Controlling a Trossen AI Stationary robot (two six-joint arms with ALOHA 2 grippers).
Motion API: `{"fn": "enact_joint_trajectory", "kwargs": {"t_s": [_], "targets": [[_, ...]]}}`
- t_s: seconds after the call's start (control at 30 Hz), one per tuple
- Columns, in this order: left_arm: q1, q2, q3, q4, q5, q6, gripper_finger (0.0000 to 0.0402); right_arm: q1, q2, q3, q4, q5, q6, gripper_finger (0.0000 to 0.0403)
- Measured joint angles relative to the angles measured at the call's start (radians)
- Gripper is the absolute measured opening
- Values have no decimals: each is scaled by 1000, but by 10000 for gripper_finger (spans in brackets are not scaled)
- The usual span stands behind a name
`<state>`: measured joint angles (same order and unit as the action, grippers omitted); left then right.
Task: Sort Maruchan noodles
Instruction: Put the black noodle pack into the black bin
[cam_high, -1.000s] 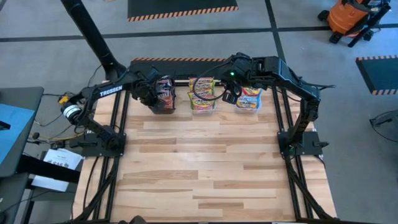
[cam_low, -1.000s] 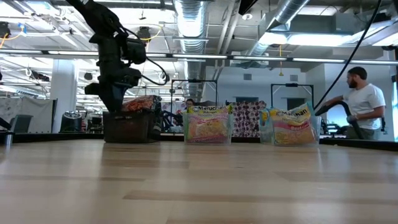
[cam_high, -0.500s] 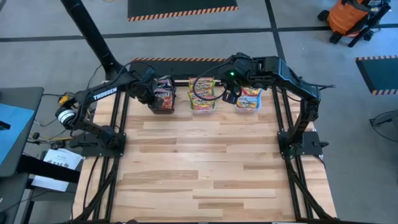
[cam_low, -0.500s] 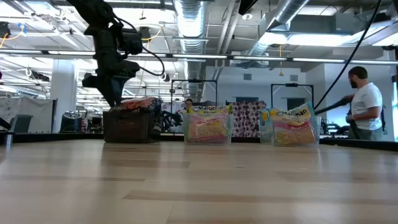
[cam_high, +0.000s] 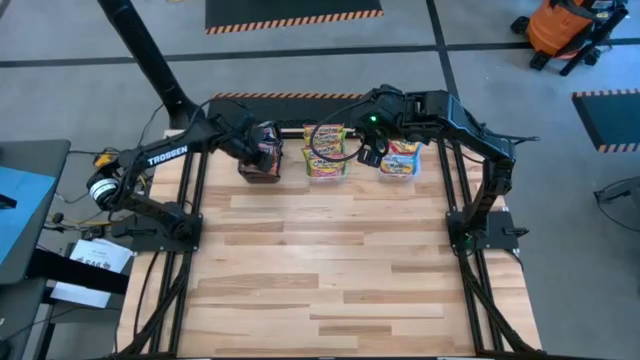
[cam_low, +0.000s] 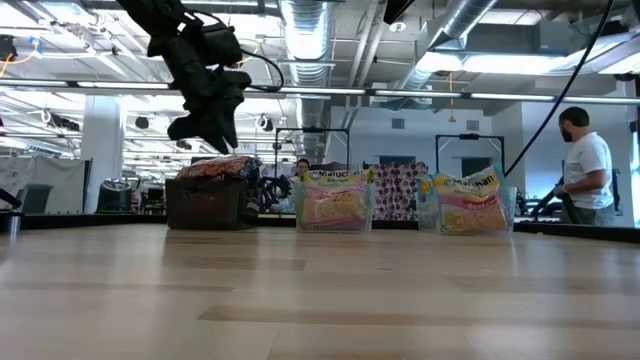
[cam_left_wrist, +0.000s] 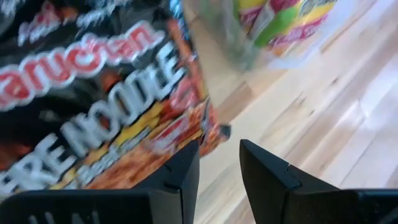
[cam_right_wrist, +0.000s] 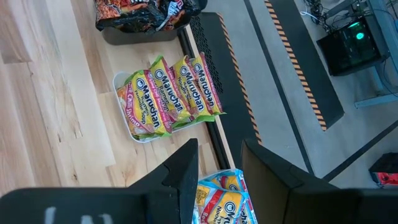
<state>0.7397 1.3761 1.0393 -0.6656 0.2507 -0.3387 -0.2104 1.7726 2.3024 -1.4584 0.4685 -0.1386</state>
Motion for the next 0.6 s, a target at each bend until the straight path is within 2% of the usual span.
{"fn": "enact_joint_trajectory", "kwargs": {"t_s": [0.27,0.43,0.6], "targets": [[-15,0,0,18,-54,-15,101,0,0,0,0,0,0,146],[-15,2,0,19,-56,-15,100,0,0,0,0,0,-1,146],[-11,55,2,26,-45,-16,100,0,0,0,0,0,-1,146]]}}
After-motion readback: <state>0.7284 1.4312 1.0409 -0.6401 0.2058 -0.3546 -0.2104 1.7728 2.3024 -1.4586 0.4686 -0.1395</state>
